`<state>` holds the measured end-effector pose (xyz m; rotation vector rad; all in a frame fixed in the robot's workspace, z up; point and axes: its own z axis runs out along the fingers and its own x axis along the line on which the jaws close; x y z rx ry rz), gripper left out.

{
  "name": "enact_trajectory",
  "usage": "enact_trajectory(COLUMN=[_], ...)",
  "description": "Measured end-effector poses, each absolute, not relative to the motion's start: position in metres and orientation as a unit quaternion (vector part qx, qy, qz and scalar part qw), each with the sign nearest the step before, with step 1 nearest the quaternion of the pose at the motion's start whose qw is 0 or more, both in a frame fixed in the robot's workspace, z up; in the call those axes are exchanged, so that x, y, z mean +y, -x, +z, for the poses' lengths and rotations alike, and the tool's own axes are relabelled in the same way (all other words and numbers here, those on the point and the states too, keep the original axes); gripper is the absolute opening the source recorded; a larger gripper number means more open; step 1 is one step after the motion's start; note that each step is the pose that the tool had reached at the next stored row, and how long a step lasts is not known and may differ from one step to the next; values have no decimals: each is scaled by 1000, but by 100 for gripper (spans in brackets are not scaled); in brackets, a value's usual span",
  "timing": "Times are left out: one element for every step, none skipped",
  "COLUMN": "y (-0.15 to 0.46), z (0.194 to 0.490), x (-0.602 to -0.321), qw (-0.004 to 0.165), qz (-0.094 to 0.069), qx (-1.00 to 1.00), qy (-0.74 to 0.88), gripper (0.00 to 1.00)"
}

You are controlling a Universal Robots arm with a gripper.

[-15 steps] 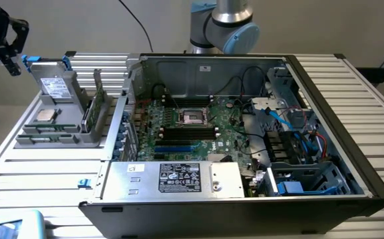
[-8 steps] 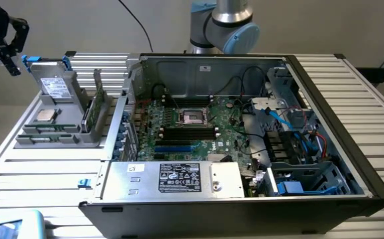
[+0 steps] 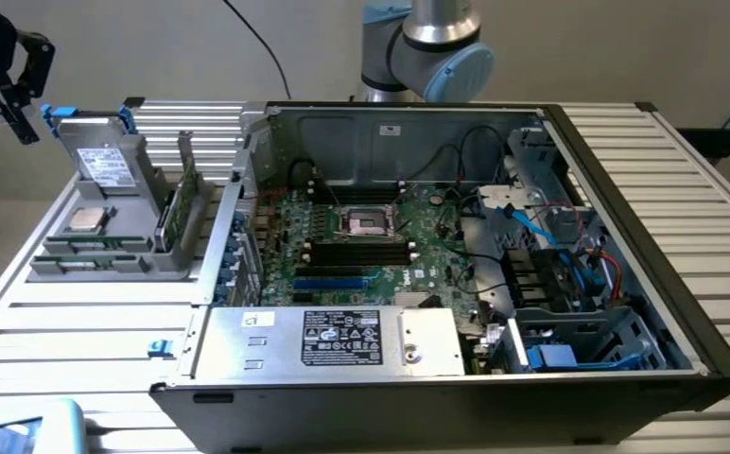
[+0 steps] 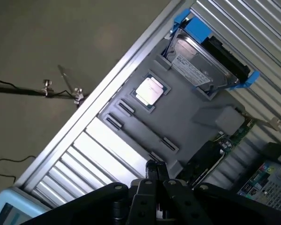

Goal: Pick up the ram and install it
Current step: 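Pick up the ram and move it above insertion slot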

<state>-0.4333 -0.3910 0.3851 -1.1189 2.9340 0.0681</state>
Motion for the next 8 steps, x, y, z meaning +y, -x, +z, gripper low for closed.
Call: enact_trajectory(y=[433,433,433,433,433,433,433,433], z=[385,385,385,385,385,385,385,385], x=[-391,-391,-391,-391,-391,-391,-391,-391], qw=[0,0,0,0,-1,-1,-1,-1], qz=[22,22,22,22,22,22,22,22], qx=[931,927,924,920,917,913,910,906], qy=[365,374,382,390,398,407,415,423], gripper=[11,11,11,11,11,11,11,11])
